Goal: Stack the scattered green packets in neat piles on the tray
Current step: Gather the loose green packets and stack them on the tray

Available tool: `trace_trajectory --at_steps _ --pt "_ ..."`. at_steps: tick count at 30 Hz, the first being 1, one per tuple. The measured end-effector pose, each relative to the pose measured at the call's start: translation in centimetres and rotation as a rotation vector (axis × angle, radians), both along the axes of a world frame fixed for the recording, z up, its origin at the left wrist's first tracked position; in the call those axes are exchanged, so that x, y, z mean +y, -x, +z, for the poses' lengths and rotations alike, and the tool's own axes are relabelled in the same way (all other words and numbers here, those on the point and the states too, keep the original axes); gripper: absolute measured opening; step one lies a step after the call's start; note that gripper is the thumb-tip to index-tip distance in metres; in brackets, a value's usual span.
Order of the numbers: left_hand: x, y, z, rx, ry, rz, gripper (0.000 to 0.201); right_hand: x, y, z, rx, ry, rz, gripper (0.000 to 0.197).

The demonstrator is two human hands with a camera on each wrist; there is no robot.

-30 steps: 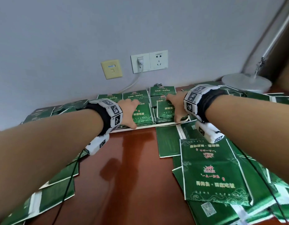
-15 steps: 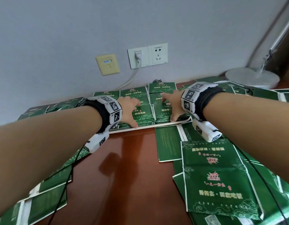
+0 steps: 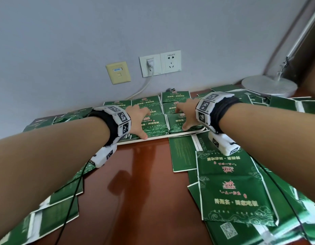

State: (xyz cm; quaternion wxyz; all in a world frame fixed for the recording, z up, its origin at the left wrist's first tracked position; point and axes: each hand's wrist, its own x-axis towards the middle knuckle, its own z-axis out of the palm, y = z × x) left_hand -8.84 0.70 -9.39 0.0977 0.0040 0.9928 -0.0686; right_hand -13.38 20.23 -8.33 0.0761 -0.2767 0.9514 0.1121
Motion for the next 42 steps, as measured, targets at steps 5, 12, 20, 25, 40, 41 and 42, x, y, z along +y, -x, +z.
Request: trace_trajectory --at_steps 5,12,20,25,40,41,42 --pt "-2.5 -3.8 1.2 0.020 0.007 0.039 0.089 -1.8 -2.6 1.2 0.034 0.026 0.058 0.066" --pt "-8.5 -11.6 1.8 0.006 0.056 0.170 0.084 -7.8 -7.1 1.1 0.037 0.059 0.225 0.065" --pt "-15.4 -19.2 0.0 -0.159 0.053 0.354 0.079 -17.6 -12.8 -0.9 -0.006 -0.011 0.374 0.067" --pt "-17.0 -20.6 -1.6 -0.114 0.046 0.343 0.079 -21.2 -14.6 -2.4 0.003 -0.029 0.407 0.083" --pt "-17.1 -19.9 -1.9 -0.130 0.098 0.307 0.079 -22.4 -15.1 -3.8 0.061 -0.044 0.492 0.057" --pt "-17.1 -20.0 -1.9 -0.124 0.096 0.310 0.080 -22.5 -15.2 -3.8 0.078 -0.053 0.498 0.056" --pt "-17.1 -20.1 -1.9 -0.119 0.096 0.311 0.079 -22.5 -15.3 -3.9 0.092 -0.062 0.502 0.056"
